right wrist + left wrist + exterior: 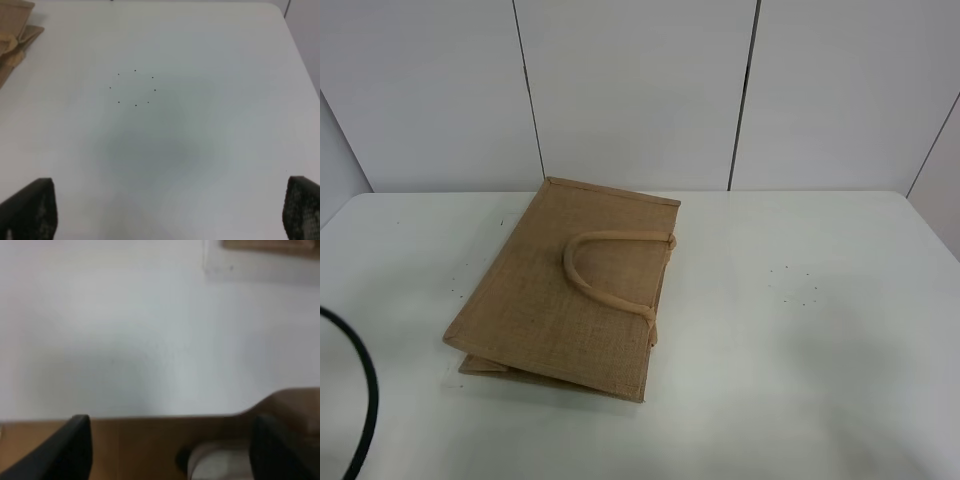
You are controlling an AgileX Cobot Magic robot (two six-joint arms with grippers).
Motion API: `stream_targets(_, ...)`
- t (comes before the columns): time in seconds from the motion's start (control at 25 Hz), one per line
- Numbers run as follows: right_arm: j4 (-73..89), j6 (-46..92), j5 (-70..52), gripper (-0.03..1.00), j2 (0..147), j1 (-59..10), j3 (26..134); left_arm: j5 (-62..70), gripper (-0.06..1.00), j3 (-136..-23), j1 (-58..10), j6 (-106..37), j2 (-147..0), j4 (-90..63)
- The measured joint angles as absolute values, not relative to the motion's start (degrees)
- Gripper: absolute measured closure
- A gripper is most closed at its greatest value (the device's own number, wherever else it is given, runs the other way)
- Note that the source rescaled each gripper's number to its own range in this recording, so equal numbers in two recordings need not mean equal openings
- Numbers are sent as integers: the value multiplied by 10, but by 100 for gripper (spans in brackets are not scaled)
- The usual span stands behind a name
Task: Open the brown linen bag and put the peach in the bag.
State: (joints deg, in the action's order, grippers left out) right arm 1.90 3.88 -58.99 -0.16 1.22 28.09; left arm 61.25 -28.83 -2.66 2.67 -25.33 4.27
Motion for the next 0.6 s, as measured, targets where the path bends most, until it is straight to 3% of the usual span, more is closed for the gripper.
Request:
stream_targets(0.28, 19, 39, -590, -3, -2, 12, 281, 606, 0, -288, -27, 4, -135, 15)
stream_targets(0.6, 19, 39, -590, -3, -2, 12, 281, 604, 0, -285, -27, 0, -114, 13)
